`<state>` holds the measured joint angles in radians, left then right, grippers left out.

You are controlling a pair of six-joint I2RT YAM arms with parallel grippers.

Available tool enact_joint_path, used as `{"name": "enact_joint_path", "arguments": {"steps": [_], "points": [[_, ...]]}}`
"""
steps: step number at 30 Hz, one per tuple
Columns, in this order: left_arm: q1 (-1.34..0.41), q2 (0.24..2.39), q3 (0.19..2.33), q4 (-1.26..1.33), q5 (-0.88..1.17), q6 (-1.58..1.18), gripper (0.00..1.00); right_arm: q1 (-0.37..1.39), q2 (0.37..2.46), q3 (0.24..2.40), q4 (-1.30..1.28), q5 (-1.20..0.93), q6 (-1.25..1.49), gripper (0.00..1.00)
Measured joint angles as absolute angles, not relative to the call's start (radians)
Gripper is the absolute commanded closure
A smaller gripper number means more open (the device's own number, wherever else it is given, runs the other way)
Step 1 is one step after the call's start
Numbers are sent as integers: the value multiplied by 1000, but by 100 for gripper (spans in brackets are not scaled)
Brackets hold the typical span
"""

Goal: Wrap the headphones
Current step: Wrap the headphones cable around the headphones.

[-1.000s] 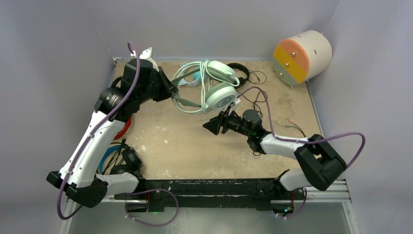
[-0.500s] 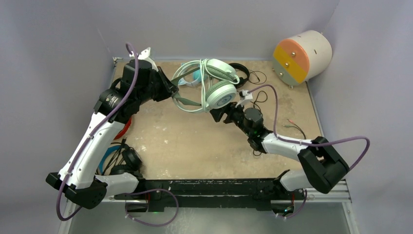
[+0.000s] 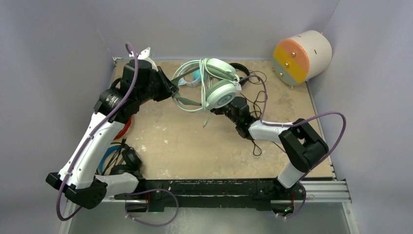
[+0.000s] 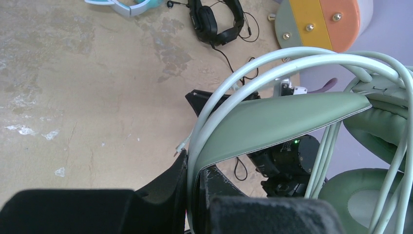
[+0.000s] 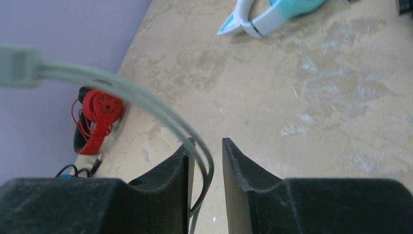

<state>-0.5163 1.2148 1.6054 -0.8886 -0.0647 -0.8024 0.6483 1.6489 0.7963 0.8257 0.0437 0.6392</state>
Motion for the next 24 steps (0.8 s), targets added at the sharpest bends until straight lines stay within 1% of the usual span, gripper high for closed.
{"name": "enact_joint_path", "arguments": {"steps": [1, 2, 3, 4, 5, 6, 13, 16, 17, 20, 24], "points": [[-516, 1215, 1605, -889, -65, -802, 100, 650, 1647, 783, 825, 44, 645, 72], [-516, 1215, 1605, -889, -65, -802, 100, 652, 1645, 771, 821, 44, 648, 76], [-516, 1215, 1605, -889, -65, -802, 100, 654, 1641, 760, 818, 44, 649, 84], [-516, 1215, 1605, -889, -65, -802, 100, 655, 1634, 747, 816, 43, 652, 94], [-516, 1215, 1605, -888, -65, -802, 100, 657, 1626, 733, 813, 41, 654, 99], [-516, 1215, 1605, -887, -65, -802, 100, 657, 1615, 720, 811, 35, 656, 100], [-515, 1215, 1604, -879, -66, -804, 100, 668, 1582, 682, 817, -70, 675, 95], [-508, 1218, 1591, -858, -68, -807, 100, 691, 1570, 641, 821, -108, 686, 96], [-501, 1225, 1591, -855, -67, -809, 100, 702, 1563, 625, 820, -120, 691, 100], [-461, 1258, 1586, -844, -50, -813, 100, 737, 1528, 577, 821, -138, 702, 100], [-395, 1299, 1512, -777, -40, -851, 100, 783, 1456, 534, 802, -150, 709, 100]]}}
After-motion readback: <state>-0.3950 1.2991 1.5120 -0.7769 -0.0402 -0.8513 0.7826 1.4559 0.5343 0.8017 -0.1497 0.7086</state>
